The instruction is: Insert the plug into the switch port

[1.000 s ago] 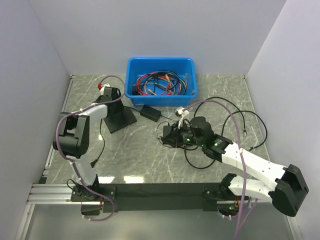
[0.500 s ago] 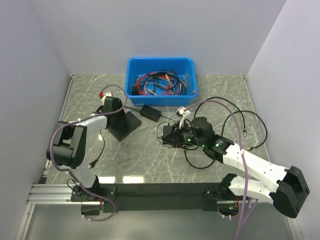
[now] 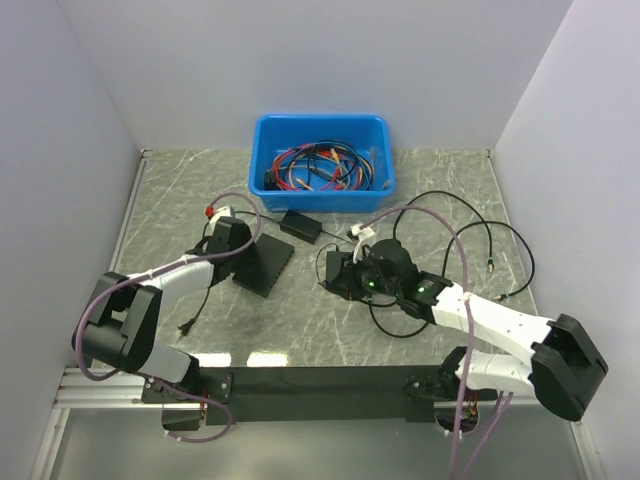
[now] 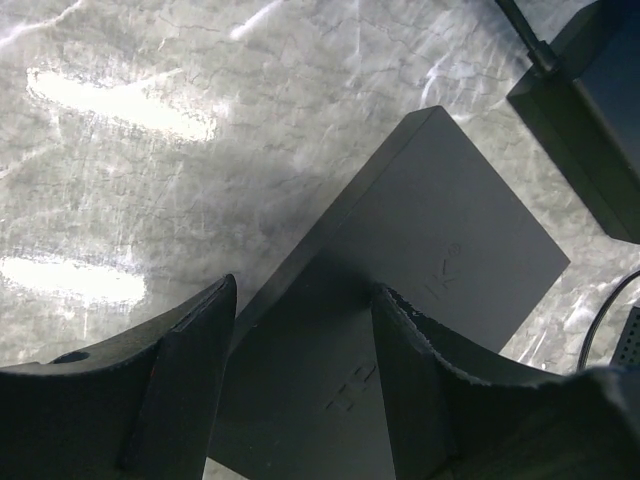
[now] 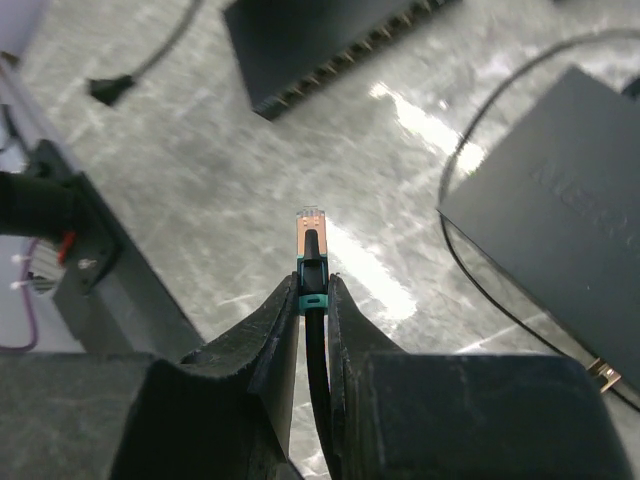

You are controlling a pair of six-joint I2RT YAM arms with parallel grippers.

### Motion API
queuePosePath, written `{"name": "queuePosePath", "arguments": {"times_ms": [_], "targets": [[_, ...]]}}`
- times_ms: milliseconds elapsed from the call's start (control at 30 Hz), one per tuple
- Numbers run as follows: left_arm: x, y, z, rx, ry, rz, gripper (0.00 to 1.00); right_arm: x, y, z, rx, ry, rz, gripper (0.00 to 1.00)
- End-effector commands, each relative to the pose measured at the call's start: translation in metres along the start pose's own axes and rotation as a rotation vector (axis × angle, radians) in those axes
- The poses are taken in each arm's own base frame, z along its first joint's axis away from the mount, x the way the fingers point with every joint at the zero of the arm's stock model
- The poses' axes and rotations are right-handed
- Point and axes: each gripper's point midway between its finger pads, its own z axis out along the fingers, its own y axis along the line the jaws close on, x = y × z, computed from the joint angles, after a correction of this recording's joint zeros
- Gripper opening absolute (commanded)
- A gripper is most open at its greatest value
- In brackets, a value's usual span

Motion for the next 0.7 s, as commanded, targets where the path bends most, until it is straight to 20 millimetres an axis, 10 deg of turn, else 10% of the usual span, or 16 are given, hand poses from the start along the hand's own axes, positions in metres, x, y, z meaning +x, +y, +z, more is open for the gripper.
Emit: {"name": "queuePosePath", "arguments": {"times_ms": [0, 667], "targets": [[-0.014, -0.011, -0.005, 0.063, -0.069, -0.02, 0.63, 0.001, -0.013, 0.012, 0.049, -0.018, 0.029, 0.0], [-0.058, -0.078, 0.058, 0.179, -0.081, 0.099, 0.6, 0.005, -0.021, 0.029, 0.103, -0.028, 0.028, 0.0]]}}
